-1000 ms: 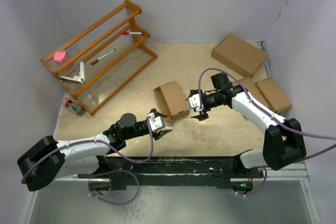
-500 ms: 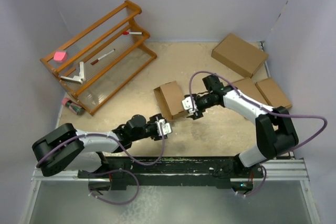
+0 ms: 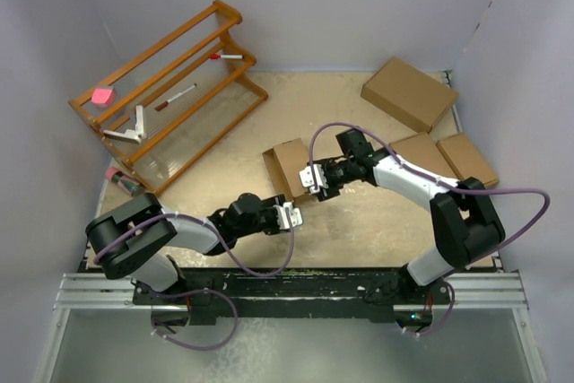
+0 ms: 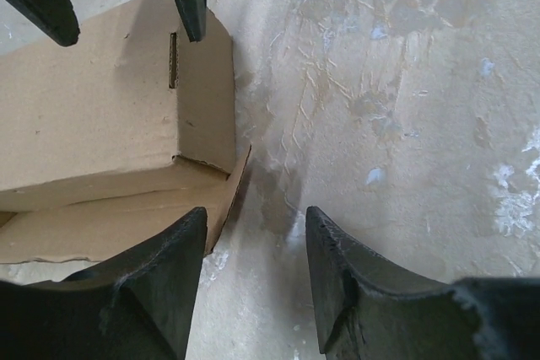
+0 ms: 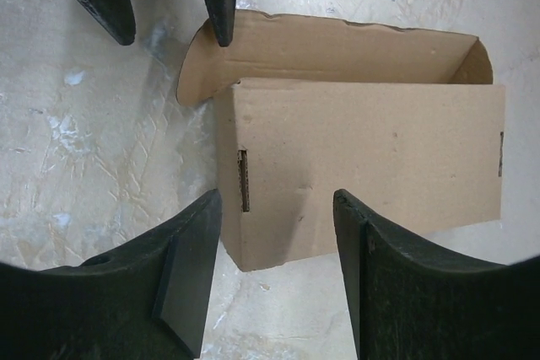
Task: Fold the paper box
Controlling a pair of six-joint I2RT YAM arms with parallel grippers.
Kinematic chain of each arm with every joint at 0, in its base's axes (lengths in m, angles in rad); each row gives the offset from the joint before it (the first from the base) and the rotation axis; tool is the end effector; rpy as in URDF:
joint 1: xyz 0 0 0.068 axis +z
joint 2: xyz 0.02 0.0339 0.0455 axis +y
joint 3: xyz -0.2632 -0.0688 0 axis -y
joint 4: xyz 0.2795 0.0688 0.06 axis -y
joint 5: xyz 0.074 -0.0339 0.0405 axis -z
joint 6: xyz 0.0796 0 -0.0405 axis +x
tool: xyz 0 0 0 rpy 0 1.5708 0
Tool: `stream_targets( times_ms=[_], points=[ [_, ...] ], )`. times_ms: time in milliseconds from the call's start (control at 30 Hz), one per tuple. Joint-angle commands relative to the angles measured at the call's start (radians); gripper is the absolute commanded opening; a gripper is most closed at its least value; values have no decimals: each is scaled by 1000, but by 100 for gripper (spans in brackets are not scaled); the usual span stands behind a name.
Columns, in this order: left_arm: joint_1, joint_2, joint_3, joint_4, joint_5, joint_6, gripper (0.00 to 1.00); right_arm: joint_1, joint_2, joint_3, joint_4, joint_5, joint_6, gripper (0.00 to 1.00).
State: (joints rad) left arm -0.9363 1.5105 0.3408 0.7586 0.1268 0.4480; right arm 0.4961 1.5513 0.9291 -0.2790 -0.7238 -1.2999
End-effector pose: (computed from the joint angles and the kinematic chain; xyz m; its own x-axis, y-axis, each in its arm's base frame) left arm 0.1749 -0.2546 0.0812 0.1623 0.5043 -0.8481 0.8846 0.3064 0.3515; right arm 0.2914 0.2177 0.1577 0.5074 -0.5463 -0.6664 -0.8566 -0.2356 -0.4591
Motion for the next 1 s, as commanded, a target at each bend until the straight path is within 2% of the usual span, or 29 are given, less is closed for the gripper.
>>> stream_targets(
  times_ms=[0,267,367,967],
  points=[
    [4,16,43,77,-12,23,53,9,7,-8,21,9,13,59],
    [11,32,74,59,-29,-2,48,14,23,-6,29,30,13,52],
    [18,39,79,58,-20,-13,41,15,25,-4,32,36,16,51],
    [62,45,95,12,59,-61,19,28,38,1,44,75,24,44]
  ],
)
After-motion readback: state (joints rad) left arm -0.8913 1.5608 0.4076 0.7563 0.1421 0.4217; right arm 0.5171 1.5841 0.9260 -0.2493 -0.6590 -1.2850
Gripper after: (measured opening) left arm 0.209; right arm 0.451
